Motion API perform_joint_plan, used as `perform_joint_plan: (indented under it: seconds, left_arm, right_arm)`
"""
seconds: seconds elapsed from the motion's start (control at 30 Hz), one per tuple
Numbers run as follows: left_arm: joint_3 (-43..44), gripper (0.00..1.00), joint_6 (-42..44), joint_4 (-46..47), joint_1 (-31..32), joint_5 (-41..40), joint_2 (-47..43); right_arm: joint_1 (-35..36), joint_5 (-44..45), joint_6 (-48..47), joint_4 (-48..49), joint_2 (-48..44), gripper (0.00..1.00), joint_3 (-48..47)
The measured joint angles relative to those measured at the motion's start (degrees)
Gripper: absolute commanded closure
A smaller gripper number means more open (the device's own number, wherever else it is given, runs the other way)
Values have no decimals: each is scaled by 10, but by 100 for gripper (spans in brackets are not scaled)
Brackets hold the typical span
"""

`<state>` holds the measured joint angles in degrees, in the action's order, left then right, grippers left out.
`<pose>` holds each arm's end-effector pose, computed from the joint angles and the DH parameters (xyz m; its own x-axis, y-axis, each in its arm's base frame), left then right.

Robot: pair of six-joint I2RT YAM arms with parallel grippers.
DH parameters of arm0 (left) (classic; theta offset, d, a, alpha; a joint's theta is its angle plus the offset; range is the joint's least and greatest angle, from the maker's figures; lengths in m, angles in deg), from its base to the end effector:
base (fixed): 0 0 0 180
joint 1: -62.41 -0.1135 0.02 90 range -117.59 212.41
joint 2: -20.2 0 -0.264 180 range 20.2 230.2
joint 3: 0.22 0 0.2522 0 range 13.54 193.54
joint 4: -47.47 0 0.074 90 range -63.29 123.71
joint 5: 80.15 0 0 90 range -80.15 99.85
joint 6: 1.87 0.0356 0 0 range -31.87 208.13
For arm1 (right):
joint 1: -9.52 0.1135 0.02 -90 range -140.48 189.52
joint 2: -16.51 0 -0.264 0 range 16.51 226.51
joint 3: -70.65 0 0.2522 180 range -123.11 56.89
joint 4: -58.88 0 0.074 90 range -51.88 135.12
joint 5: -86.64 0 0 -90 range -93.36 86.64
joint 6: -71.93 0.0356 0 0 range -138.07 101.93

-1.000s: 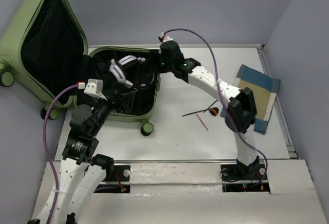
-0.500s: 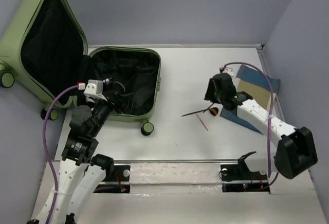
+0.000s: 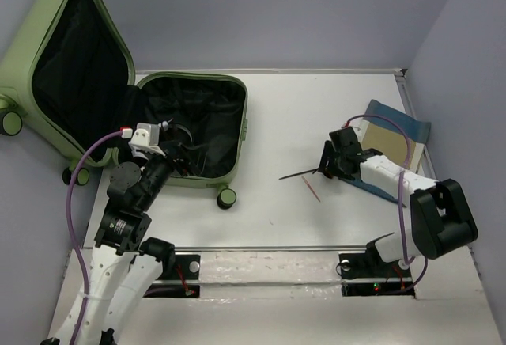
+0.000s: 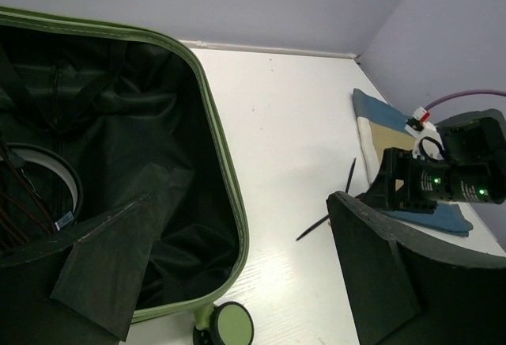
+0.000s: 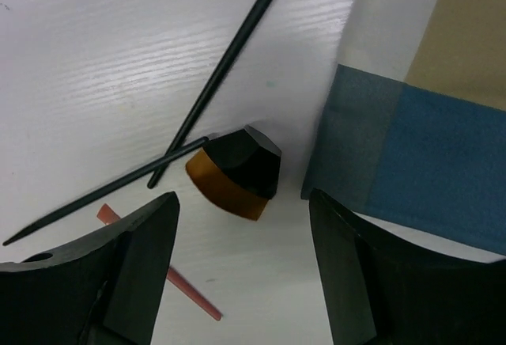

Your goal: Pack the luggage

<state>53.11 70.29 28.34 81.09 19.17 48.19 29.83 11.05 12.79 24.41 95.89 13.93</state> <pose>0.1150 -0.0450 0.3571 -0.0460 -0.3036 -0.9517 0.4774 0.8302 -0.2879 0.2497 0.0830 0.1847 -0.7836 0.2397 -0.5731 0.2242 0.9695 0.0990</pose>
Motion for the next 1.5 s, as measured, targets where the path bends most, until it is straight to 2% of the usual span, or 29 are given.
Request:
perform_joint_plan:
  seconds: [0.13, 0.4, 0.43, 0.47, 0.67, 0.8, 0.9, 1.0, 1.07, 1.17, 1.2, 1.23, 1.3, 1.33, 1.37, 1.4, 1.5]
  left_arm:
    - [0, 1, 0, 0, 0, 1, 0]
    - [0, 1, 0, 0, 1, 2, 0]
    - [0, 1, 0, 0, 1, 2, 0]
    - [0, 1, 0, 0, 1, 2, 0]
    - [0, 1, 0, 0, 1, 3, 0]
    - [0, 1, 0, 0, 1, 3, 0]
    - [0, 1, 0, 0, 1, 3, 0]
    - [0, 1, 0, 0, 0, 3, 0]
    - [0, 1, 0, 0, 0, 3, 0]
    - [0, 1, 0, 0, -2, 3, 0]
    - [0, 1, 0, 0, -3, 3, 0]
    - [0, 1, 0, 0, -4, 3, 1]
    - [0, 1, 0, 0, -5, 2, 3]
    - [0, 1, 0, 0, -5, 2, 3]
    - [0, 1, 0, 0, -5, 2, 5]
    - [0, 1, 0, 0, -5, 2, 5]
    - [0, 1, 0, 0, -5, 3, 6]
  right_arm:
    - [0, -10, -7, 13, 47, 33, -26]
    - [0, -17, -16, 29, 91, 62, -35]
    - [0, -18, -16, 30, 90, 63, -35]
    - [0, -18, -15, 31, 88, 69, -35]
    - [0, -21, -17, 21, 22, 74, -35]
    - [0, -38, -17, 19, -45, 74, -35]
    - [20, -52, -17, 10, -55, 75, -55]
    - [72, -73, -14, 0, -20, 75, -121]
    - [124, -90, -14, 2, 40, 75, -219]
    - [186, -130, -13, 9, 144, 34, -384]
    - [202, -148, -13, 9, 191, 17, -459]
    - [214, -165, -12, 21, 232, 13, -525]
    - [236, -194, -14, 47, 304, 14, -623]
    - [243, -200, -14, 50, 314, 17, -631]
    - [244, -200, -16, 57, 310, 21, -609]
    - [243, -194, -17, 53, 295, 30, -574]
    - [226, -159, -25, 46, 237, 48, -441]
